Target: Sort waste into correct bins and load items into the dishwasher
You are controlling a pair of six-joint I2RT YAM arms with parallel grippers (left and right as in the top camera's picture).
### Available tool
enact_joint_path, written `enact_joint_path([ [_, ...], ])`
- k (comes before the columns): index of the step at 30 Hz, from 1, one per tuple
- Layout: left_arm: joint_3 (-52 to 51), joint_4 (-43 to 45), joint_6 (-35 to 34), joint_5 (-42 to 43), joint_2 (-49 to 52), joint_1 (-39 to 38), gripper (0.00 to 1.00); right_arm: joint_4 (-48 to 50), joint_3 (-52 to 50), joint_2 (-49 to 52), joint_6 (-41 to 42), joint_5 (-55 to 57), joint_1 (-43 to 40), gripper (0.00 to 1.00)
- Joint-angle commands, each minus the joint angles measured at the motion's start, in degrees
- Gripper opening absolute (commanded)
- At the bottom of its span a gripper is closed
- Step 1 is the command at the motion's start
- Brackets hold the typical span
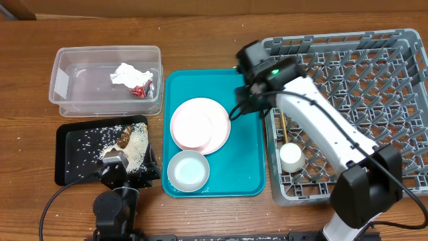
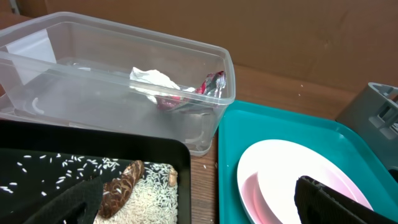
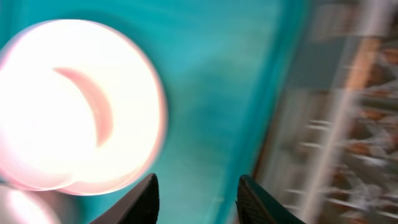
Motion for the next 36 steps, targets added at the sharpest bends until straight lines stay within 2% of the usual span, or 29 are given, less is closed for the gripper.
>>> enact_joint_path([
  [1,-0.28,0.24,-0.98,0.26,-0.52,-0.33,1.0,1.86,0.22,-1.14,6.51,-4.31,2.75,0.47],
  [6,-0.28,0.24,-0.98,0.26,-0.52,-0.33,1.0,7.21,-2.25,-0.76,13.62,-4.76,6.45,0.53],
  [13,-0.28,0.24,-0.98,0.26,-0.52,-0.31,1.0,15.45,-8.74,2.6,22.58,-4.98,8.7,0.54],
  [18,-0.28,0.24,-0.98,0.26,-0.52,-0.33,1.0,17.4,-9.14,5.62,24.76,-7.93,8.7,0.52],
  [21,-0.28,0.24,-0.98,0.26,-0.52,-0.33,1.0,18.62,-10.03,7.32,30.56,-7.61,8.92,0.44],
  [24,-0.28,0.24,-0.98,0.26,-0.52,-0.33,1.0,21.14,-11.02,9.25,30.51,-7.34,9.07,0.42],
  [27,-0.28,0.24,-0.98,0.26,-0.52,-0.31,1.0,21.29,-11.02,9.99,30.49,-7.48,8.92,0.15],
  [29,-0.28,0.24,-0.98,0.26,-0.52,-0.33,1.0,21.29,-10.75,9.4,30.47,-7.3,8.41,0.05],
  [36,-0.28,0.24,-0.98,0.26,-0.52,-0.33,1.0,18.86,-8.66,1.51,30.25,-5.31,5.14,0.04],
])
